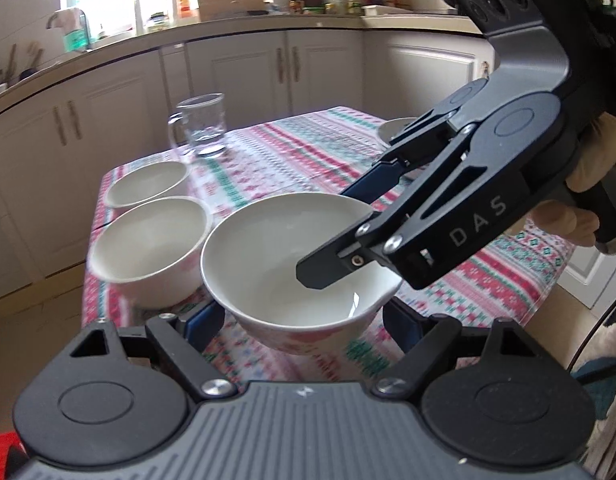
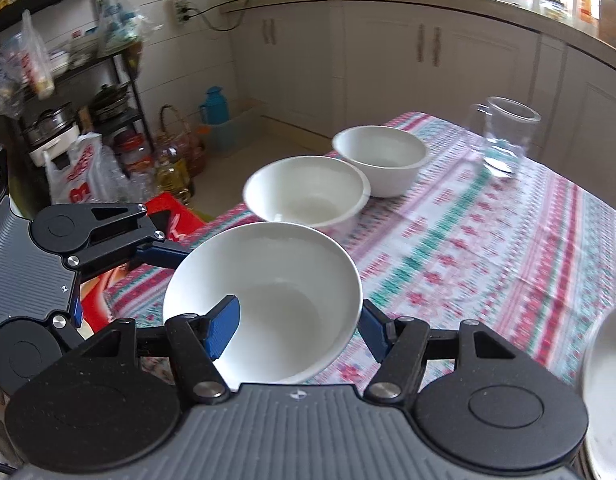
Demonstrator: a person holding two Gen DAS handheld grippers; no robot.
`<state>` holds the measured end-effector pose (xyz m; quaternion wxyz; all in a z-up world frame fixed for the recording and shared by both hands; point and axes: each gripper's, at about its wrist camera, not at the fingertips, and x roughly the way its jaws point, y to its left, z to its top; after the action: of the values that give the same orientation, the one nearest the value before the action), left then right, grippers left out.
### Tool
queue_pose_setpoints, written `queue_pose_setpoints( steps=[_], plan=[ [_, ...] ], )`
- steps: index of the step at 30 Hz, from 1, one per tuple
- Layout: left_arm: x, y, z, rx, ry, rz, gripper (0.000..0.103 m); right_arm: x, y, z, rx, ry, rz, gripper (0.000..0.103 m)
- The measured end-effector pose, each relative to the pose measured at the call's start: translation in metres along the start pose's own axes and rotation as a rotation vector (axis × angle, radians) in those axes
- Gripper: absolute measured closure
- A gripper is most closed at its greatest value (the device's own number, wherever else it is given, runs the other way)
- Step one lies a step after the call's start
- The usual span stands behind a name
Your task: Organize plates and bowls
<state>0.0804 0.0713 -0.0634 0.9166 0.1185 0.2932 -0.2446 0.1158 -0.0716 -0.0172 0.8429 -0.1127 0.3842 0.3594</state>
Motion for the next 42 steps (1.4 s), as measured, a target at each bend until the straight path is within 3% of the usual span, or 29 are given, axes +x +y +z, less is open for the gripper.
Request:
queue_pose_setpoints(
  steps=[10, 31, 37, 39, 42],
  plan=[
    [0.019, -0.018, 0.011, 0.042, -0.004, -0.062, 0.017, -0.013, -0.023, -0.017, 0.055, 0.005, -0.08, 0.033],
    [0.033, -0.025, 0.011, 0.025, 0.022, -0.106, 0.017, -0.013, -0.033, -0.027, 0.079, 0.046, -0.11, 0.033],
    [0.034, -0.025, 0.009, 0.035, 0.021, -0.107, 0.017, -0.013, -0.03, -0.027, 0.078, 0.029, -0.087, 0.018],
    [0.033, -0.025, 0.008, 0.037, 0.016, -0.105, 0.017, -0.014, -0.028, -0.027, 0.075, 0.015, -0.089, 0.006],
    [0.029, -0.023, 0.008, 0.033, 0.011, -0.103, 0.015, -0.017, -0.029, -0.024, 0.082, -0.004, -0.077, 0.0]
  ],
)
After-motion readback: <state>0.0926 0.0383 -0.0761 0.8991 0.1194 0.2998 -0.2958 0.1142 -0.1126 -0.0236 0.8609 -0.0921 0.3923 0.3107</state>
